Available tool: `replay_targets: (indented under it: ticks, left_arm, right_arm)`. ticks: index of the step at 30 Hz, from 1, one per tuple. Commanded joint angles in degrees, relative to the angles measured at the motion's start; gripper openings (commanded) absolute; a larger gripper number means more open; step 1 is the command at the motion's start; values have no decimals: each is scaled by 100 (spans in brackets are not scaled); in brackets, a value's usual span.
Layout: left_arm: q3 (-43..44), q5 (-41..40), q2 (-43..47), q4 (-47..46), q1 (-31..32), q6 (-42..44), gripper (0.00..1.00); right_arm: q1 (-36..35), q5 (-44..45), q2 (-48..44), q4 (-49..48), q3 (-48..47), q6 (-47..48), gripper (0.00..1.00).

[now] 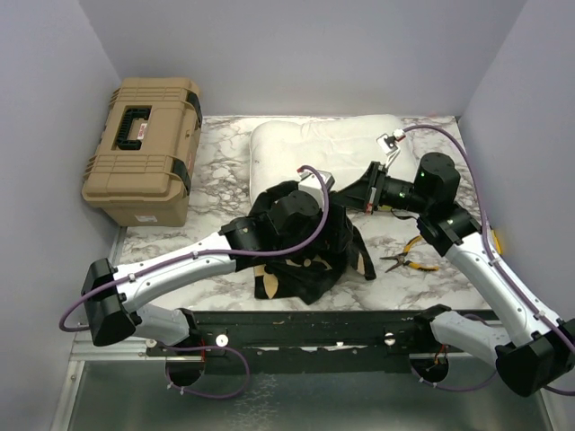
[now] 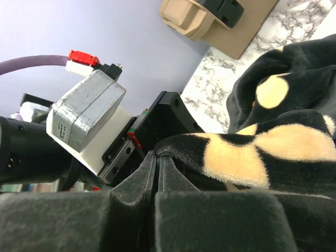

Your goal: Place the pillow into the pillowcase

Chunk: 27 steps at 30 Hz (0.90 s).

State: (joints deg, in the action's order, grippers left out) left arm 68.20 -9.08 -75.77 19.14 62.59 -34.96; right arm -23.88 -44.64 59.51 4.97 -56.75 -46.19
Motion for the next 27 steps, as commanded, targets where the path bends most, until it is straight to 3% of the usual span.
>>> replay_targets:
  ticks: [1, 3, 5, 6, 12, 14, 21, 25, 27]
  left_arm:
    - [-65, -919, -77, -636, 78, -139, 76]
    - [-62, -1165, -102, -644, 78, -160, 46]
    - [-51, -1385, -36, -611, 72, -204, 5]
    - [-53, -1477, 38, -574, 65, -234, 0]
    - [341, -2225, 793, 327, -62, -144, 0]
    - [571, -2709, 1197, 771, -79, -173, 0]
    - [1410, -4471, 2410, 1931, -92, -573, 0]
    - [1654, -4898, 2881, 2171, -89, -602, 0]
    - [1808, -5024, 2958, 2392, -88, -623, 0]
  right_arm:
    - [24, -271, -184, -779, 140, -824, 1]
    - [27, -154, -239, -652, 113, -817, 0]
    - [31, 94, -288, -273, 17, -668, 2]
    - [27, 252, -302, 5, -108, -499, 8]
    - [30, 1551, -270, 1970, -991, 667, 76]
    - [27, 1969, -207, 2482, -1248, 1014, 86]
    - [30, 2212, 131, 3187, -917, 1338, 91]
    - [35, 1587, 277, 2624, 58, 982, 91]
    - [36, 1043, 388, 1825, 723, 694, 91]
